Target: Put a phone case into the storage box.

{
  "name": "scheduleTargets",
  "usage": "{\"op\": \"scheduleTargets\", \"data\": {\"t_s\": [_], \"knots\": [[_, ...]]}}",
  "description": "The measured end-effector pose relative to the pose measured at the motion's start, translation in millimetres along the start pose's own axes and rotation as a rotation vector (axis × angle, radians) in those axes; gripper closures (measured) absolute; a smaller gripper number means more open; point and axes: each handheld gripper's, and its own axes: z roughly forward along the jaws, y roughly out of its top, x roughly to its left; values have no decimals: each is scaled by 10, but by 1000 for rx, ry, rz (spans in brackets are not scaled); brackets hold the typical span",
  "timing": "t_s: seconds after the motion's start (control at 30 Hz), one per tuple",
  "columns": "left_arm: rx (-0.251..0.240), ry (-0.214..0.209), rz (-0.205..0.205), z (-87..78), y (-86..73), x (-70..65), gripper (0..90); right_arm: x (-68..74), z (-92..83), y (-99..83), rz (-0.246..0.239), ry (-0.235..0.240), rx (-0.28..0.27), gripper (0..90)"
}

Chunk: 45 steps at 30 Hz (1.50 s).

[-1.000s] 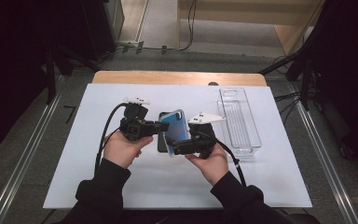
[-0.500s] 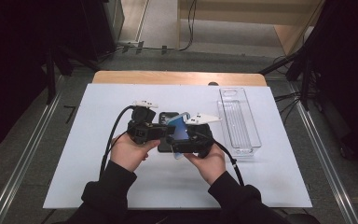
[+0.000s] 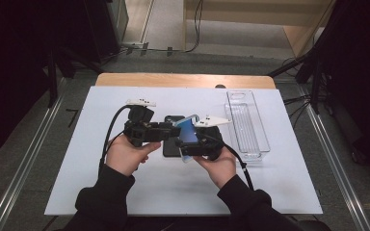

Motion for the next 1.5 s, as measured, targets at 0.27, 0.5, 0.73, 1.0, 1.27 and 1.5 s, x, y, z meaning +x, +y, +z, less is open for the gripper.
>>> {"op": "scheduleTargets", "data": {"t_s": [0.27, 0.5, 0.73, 1.0, 1.27, 1.5], "knots": [[57, -35, 19, -23, -42, 82, 420, -144, -61, 9, 17, -5, -1, 165], [93, -46, 64, 7, -166, 203, 381, -266, -107, 19, 22, 5, 1, 165], [97, -74, 133, 65, -312, 277, 370, -339, -171, 27, 14, 31, 0, 165], [106, -96, 204, 172, -518, 364, 326, -396, -235, 51, 10, 57, 1, 164], [120, -77, 224, 178, -835, 513, 325, -415, -235, 66, -11, 98, 31, 164], [108, -57, 197, 103, -1030, 625, 306, -450, -270, 90, -12, 105, 38, 164]]}}
